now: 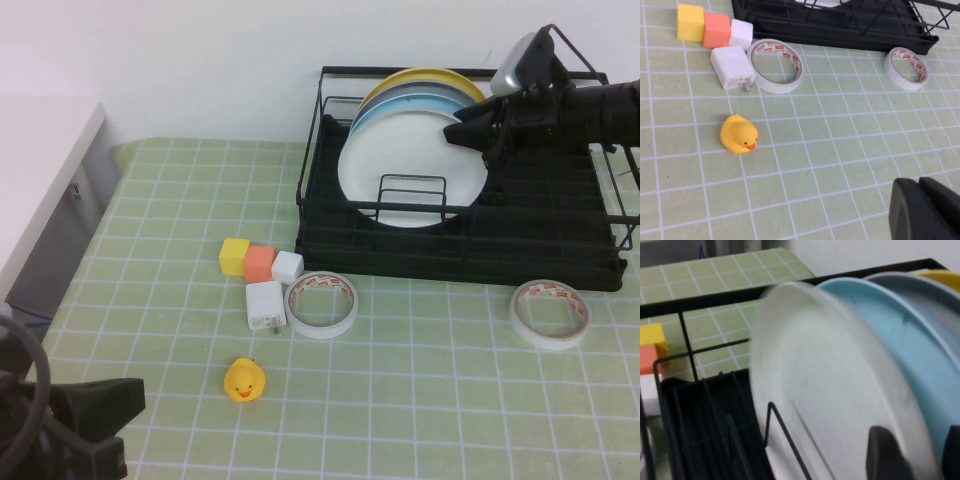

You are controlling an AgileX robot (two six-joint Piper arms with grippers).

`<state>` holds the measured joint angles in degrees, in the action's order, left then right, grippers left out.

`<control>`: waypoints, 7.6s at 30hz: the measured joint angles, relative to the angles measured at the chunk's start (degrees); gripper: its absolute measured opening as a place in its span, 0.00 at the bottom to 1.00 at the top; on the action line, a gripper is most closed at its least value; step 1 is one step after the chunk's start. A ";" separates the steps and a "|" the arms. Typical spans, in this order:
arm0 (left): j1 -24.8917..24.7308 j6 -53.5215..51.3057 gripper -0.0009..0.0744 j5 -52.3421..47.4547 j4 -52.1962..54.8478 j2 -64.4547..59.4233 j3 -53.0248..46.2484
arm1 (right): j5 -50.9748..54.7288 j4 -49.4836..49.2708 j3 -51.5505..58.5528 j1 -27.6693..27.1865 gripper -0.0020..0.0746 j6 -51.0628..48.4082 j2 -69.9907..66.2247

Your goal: Place plate on rack

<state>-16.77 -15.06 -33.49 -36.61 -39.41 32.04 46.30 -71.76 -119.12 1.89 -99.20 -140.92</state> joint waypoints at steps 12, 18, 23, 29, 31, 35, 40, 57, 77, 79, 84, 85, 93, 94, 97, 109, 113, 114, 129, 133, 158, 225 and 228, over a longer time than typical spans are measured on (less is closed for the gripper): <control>0.00 0.09 0.01 -2.34 3.28 0.00 0.00 | 2.18 2.61 0.00 -0.02 0.38 6.56 5.80; 0.00 6.45 0.01 -6.05 12.48 1.13 -0.77 | 7.21 19.79 0.00 -0.12 0.28 22.24 14.43; 0.00 9.58 0.01 -0.98 12.80 7.27 -6.45 | 17.13 27.98 0.00 -0.45 0.09 35.86 22.14; 0.00 15.58 0.01 7.45 12.93 16.56 -14.56 | 24.03 24.53 2.36 -0.53 0.05 38.99 31.35; 0.00 17.95 0.01 10.08 13.82 19.01 -16.26 | 24.29 24.44 4.51 -0.53 0.05 39.44 35.02; 0.00 19.35 0.01 12.40 17.59 21.83 -17.07 | 22.88 24.32 11.04 -0.53 0.04 39.56 43.90; 0.00 19.57 0.01 12.71 19.98 22.45 -17.07 | 15.00 22.71 25.37 -0.53 0.04 38.15 58.27; 0.00 19.60 0.01 13.00 20.35 22.45 -17.07 | 4.69 12.71 59.74 -0.53 0.04 33.83 99.33; 0.00 19.82 0.01 13.04 20.35 22.45 -17.07 | 21.06 32.62 61.77 -0.53 0.04 53.35 123.47; 0.00 19.82 0.01 13.04 20.35 22.45 -17.07 | 23.74 34.88 61.77 -0.53 0.04 54.83 123.47; 0.00 19.82 0.01 13.04 20.35 22.45 -17.07 | 24.70 38.52 62.10 -0.53 0.04 56.03 123.56; 0.00 19.82 0.01 13.04 20.35 22.45 -17.07 | 24.70 39.60 62.68 -0.53 0.04 56.44 123.56; 0.00 19.42 0.01 12.05 20.35 22.45 -17.07 | -3.27 41.50 77.84 -0.53 0.04 57.24 123.56; 0.00 19.42 0.01 12.05 20.35 22.45 -17.07 | -8.75 41.50 80.48 -0.53 0.04 57.24 123.56; 0.00 19.42 0.01 12.05 20.35 22.45 -17.07 | -22.15 41.50 87.58 -0.53 0.04 57.24 123.56; 0.00 19.13 0.01 11.92 20.35 22.45 -17.07 | -31.92 81.47 111.92 -1.77 0.04 103.44 134.76; 0.00 19.13 0.01 11.92 20.35 22.45 -17.07 | -32.06 87.04 116.87 -5.57 0.04 113.02 140.05; 0.00 19.13 0.01 11.92 20.35 22.45 -17.07 | -32.06 87.12 117.77 -6.35 0.04 113.04 140.88; 0.00 19.13 0.01 11.92 20.35 22.45 -17.07 | -29.13 72.44 120.64 -5.77 0.04 92.90 141.56; 0.00 19.13 0.01 11.92 20.35 22.45 -17.07 | -27.34 69.96 120.44 -4.65 0.04 91.09 141.56; 0.00 18.67 0.01 11.79 20.35 22.45 -17.07 | -26.37 76.45 120.29 -4.53 0.04 98.00 141.56; 11.41 27.00 0.01 15.52 36.99 39.94 -33.06 | -26.37 76.45 120.29 -4.53 0.04 98.15 141.56; 11.41 27.00 0.01 15.52 36.61 39.94 -33.06 | -26.37 76.45 120.29 -4.53 0.04 98.15 141.56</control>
<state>-5.36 11.93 -17.96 0.00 0.53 -1.02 19.94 4.69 1.17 -2.64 -1.06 0.64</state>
